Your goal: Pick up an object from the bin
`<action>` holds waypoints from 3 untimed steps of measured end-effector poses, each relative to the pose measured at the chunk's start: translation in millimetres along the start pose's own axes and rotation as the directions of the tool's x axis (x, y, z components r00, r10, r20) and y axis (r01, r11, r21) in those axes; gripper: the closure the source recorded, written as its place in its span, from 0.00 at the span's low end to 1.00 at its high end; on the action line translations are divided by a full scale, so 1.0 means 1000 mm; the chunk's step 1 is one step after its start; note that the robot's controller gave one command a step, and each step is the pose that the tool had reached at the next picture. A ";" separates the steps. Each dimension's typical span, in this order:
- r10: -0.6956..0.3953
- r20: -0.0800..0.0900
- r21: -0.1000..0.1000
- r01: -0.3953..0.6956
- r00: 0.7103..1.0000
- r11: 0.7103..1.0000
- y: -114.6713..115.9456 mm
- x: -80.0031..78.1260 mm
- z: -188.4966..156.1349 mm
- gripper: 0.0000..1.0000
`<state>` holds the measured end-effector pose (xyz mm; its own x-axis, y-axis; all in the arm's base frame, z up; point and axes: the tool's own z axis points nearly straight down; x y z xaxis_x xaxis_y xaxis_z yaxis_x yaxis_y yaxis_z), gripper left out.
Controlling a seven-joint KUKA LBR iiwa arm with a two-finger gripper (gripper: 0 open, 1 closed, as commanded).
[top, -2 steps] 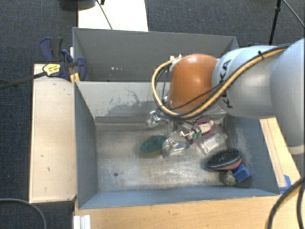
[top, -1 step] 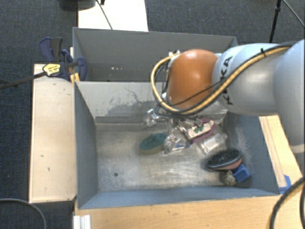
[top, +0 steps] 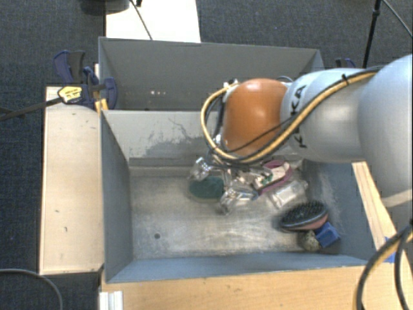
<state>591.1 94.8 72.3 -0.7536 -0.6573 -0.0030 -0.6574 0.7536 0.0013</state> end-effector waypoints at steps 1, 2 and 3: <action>0.004 0.002 0.002 -0.004 1.000 1.000 0.000 -0.001 -0.001 0.00; 0.008 0.005 0.003 -0.008 1.000 1.000 -0.001 -0.002 -0.003 1.00; 0.015 0.005 0.006 -0.015 1.000 1.000 -0.002 -0.004 -0.062 1.00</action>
Offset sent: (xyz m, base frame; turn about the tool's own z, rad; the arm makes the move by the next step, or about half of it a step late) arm 0.0000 0.0000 0.0000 0.0000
